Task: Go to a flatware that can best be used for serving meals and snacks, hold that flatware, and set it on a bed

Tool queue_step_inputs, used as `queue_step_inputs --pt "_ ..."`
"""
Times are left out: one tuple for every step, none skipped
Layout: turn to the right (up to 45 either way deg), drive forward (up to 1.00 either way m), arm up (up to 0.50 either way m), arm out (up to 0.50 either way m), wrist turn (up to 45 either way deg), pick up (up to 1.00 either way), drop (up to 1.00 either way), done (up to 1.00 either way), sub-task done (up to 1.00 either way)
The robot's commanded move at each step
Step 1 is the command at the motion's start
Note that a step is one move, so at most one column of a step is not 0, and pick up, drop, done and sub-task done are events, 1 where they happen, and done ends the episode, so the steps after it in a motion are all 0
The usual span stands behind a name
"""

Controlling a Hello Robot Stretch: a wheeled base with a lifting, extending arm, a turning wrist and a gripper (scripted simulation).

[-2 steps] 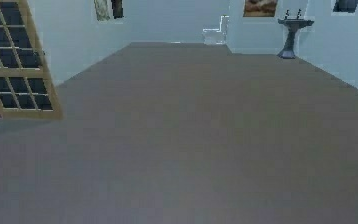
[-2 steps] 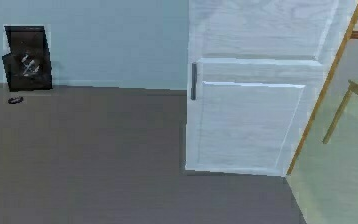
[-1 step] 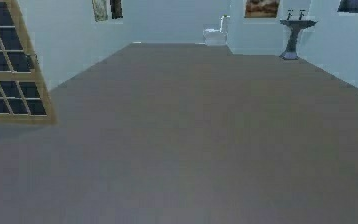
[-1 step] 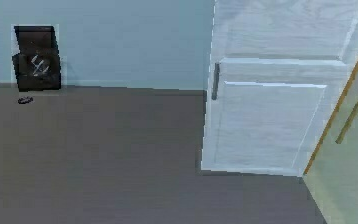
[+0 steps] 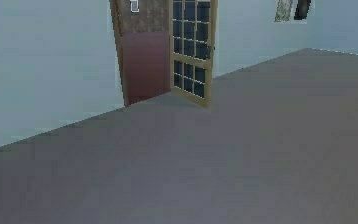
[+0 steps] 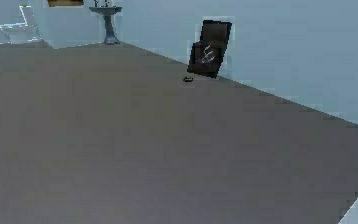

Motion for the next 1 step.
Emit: queue_step_inputs --pt "-15.0 0.0 0.0 0.0 0.0 0.0 0.0 0.0 0.0"
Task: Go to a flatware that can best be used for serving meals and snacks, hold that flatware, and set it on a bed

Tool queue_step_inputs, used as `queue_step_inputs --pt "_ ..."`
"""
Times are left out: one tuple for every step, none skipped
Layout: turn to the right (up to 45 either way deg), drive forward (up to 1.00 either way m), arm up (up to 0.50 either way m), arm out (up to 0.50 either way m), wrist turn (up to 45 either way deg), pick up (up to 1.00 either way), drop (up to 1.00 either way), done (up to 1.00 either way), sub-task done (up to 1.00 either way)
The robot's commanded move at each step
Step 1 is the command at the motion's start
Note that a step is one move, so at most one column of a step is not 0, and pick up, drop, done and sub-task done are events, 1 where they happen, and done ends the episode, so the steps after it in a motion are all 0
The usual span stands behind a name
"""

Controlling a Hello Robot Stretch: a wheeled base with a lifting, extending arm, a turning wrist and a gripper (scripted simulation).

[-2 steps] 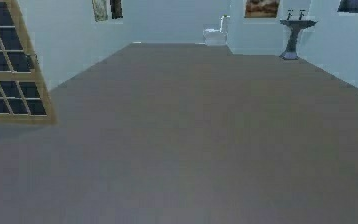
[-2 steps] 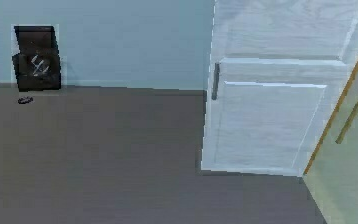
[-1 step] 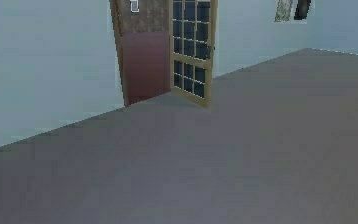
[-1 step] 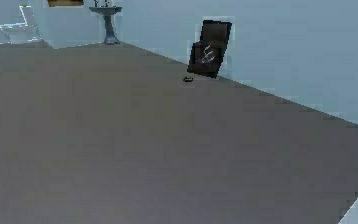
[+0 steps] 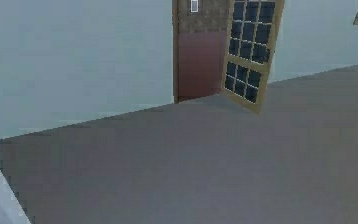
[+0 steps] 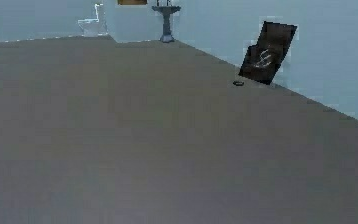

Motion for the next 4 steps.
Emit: queue_step_inputs --pt "0.0 0.25 0.0 0.0 0.0 0.0 0.0 0.0 0.0" --pt "3.0 0.0 0.0 0.0 0.0 0.0 0.0 0.0 0.0" --pt "45.0 0.0 0.0 0.0 0.0 0.0 0.0 0.0 0.0" --pt "45.0 0.0 0.0 0.0 0.0 0.0 0.0 0.0 0.0"
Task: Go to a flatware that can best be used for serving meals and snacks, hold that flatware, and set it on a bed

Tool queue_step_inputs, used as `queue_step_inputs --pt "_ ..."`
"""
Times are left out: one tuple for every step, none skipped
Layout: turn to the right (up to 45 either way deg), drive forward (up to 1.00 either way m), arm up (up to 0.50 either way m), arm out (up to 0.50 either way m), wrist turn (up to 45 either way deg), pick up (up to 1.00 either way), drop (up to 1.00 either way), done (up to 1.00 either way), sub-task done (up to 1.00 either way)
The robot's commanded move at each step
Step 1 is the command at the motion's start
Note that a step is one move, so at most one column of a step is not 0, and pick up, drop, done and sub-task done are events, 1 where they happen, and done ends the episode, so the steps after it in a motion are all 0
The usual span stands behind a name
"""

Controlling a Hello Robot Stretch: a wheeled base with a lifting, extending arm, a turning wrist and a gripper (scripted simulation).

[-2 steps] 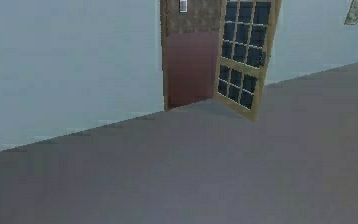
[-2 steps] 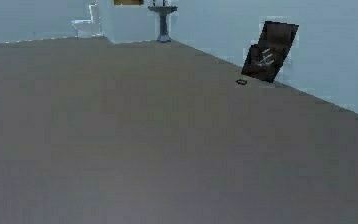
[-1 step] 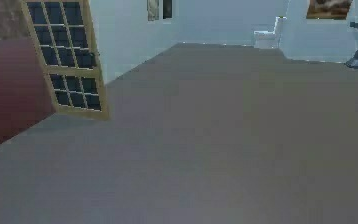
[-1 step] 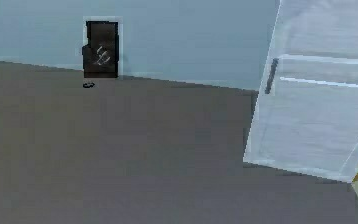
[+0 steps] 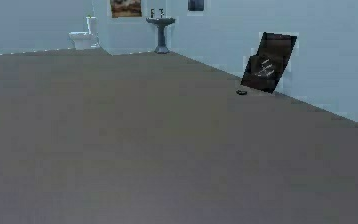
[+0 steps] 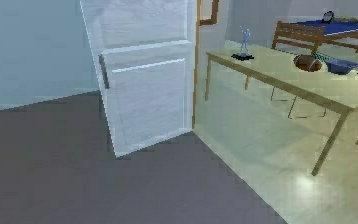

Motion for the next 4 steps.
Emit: queue_step_inputs --pt "15.0 0.0 0.0 0.0 0.0 0.0 0.0 0.0 0.0" --pt "0.0 0.3 0.0 0.0 0.0 0.0 0.0 0.0 0.0" --pt "-45.0 0.0 0.0 0.0 0.0 0.0 0.0 0.0 0.0" --pt "-42.0 0.0 0.0 0.0 0.0 0.0 0.0 0.0 0.0"
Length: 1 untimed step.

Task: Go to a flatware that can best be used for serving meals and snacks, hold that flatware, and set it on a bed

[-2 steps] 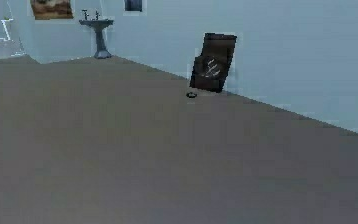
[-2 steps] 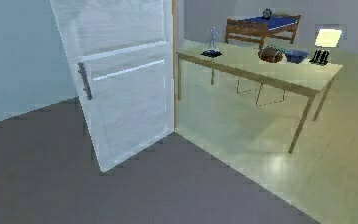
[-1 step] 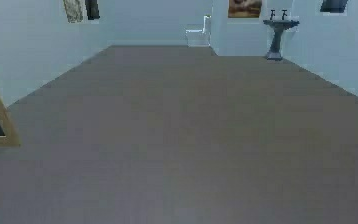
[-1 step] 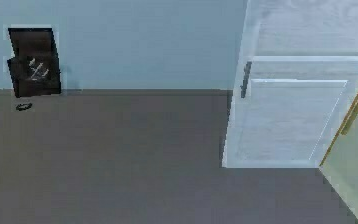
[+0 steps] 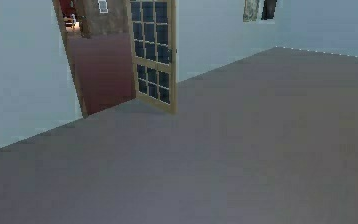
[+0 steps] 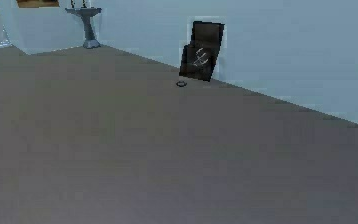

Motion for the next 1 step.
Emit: queue_step_inputs --pt "0.0 0.2 0.0 0.0 0.0 0.0 0.0 0.0 0.0"
